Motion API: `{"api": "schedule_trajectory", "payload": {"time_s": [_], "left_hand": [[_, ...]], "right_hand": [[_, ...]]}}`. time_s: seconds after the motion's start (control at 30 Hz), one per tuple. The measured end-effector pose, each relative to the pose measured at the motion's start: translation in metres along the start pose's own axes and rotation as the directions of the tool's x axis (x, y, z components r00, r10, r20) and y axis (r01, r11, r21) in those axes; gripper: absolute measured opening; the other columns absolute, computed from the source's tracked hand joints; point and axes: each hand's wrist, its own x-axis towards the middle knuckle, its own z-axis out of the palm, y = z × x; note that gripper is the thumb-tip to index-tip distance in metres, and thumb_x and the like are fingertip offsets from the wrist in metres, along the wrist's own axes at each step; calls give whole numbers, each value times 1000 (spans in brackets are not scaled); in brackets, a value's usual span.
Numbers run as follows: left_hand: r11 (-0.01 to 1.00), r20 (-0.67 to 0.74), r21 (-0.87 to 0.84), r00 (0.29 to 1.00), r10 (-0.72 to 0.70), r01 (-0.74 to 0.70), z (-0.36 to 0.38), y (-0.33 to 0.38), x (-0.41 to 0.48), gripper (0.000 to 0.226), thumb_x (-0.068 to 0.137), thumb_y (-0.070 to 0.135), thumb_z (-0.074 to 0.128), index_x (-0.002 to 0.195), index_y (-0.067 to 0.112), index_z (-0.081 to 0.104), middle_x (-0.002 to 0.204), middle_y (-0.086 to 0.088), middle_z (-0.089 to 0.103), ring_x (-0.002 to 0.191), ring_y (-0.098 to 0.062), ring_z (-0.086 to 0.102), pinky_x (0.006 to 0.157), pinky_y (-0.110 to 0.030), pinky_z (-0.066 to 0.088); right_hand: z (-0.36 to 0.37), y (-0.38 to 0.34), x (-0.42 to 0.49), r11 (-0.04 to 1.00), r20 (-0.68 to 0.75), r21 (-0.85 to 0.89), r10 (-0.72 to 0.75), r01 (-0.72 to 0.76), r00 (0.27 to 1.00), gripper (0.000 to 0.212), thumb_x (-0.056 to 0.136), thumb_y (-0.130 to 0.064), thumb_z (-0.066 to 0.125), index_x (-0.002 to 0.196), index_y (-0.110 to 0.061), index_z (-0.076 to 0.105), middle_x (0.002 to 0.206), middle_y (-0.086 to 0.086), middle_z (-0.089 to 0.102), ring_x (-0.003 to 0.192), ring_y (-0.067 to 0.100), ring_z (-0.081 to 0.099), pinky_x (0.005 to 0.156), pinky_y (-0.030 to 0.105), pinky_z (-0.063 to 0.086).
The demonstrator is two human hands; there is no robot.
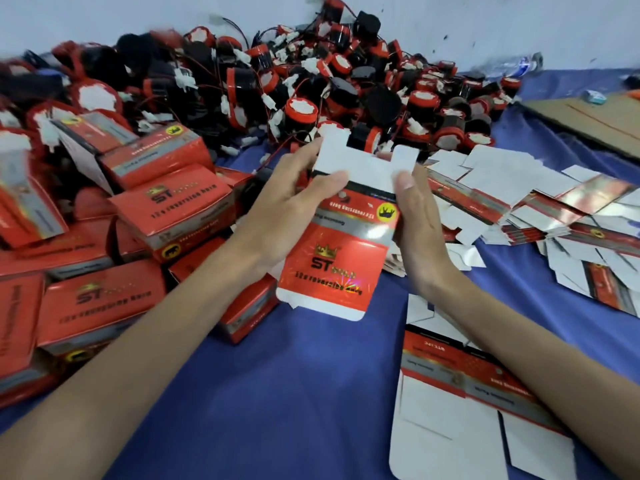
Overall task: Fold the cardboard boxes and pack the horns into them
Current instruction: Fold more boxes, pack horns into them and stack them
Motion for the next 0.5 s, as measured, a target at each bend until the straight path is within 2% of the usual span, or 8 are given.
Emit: {"api": "schedule_trajectory", "payload": {"time_s": [0.07, 0.1, 0.2, 0.27, 0.33, 0.37, 0.43, 0.5], "left_hand": [[999, -63, 49, 998, 17, -14, 0, 1, 0, 15, 96, 27, 53, 110, 31, 58, 125, -3, 55, 101, -5, 63, 80, -18, 50], [998, -86, 54, 996, 22, -18, -1, 2, 0, 8, 98, 26, 52, 102, 25, 58, 121, -9, 56, 97, -8, 63, 77, -19, 49], [998, -135, 44, 989, 55, -50, -2, -2, 2, 17, 99, 26, 48, 88, 14, 48, 104, -25, 61, 78, -18, 57, 65, -30, 47], [993, -176, 96, 980, 89, -73, -3, -5, 3, 19, 95, 30, 48, 84, 16, 43, 91, -21, 55, 75, -21, 51, 63, -33, 44], [986, -203, 128, 971, 130, -105, -2, -6, 5, 12, 87, 29, 48, 84, 20, 39, 89, -12, 45, 78, -20, 46, 65, -32, 42], [983, -213, 137, 965, 152, -125, -1, -7, 5, 7, 84, 24, 46, 85, 24, 39, 90, -7, 43, 78, -17, 44, 67, -31, 41], [968, -232, 211, 955, 185, -137, 0, -6, 5, 14, 80, 17, 41, 85, 30, 41, 91, -2, 41, 77, -9, 42, 70, -27, 39], [951, -213, 291, 962, 173, -107, 0, -5, 6, 11, 79, 20, 39, 78, 28, 46, 93, -1, 44, 78, -7, 44, 71, -22, 37]], "right_hand": [[0, 3, 0, 1000, 38, -6, -21, 21, 999, 24, 97, -36, 37, 113, -32, 54, 108, -15, 65, 108, 8, 61, 90, 24, 48], [1, 4, 0, 1000, 66, -7, -29, 30, 997, 26, 98, -33, 36, 116, -31, 54, 109, -16, 66, 108, 7, 62, 88, 21, 48], [3, 10, -2, 998, 126, -7, -66, 68, 990, 26, 100, -33, 37, 122, -33, 50, 113, -19, 62, 110, 4, 58, 86, 16, 46], [4, 13, -2, 995, 117, 20, -98, 96, 988, 25, 95, -37, 41, 119, -40, 48, 113, -8, 56, 105, 8, 57, 82, 19, 47], [4, 14, -1, 994, 91, 42, -103, 99, 991, 25, 89, -35, 45, 113, -42, 46, 108, 10, 46, 96, 19, 51, 78, 25, 49], [4, 14, 0, 993, 75, 49, -107, 103, 991, 26, 88, -32, 47, 112, -41, 45, 106, 12, 43, 93, 20, 48, 75, 25, 49], [3, 15, 0, 992, 63, 37, -119, 117, 991, 28, 88, -21, 46, 110, -39, 47, 105, 11, 43, 89, 17, 48, 72, 24, 48], [2, 15, 0, 989, 66, -81, -120, 125, 991, 23, 91, -20, 42, 102, -37, 54, 106, 11, 48, 95, 16, 50, 79, 27, 44]]}}
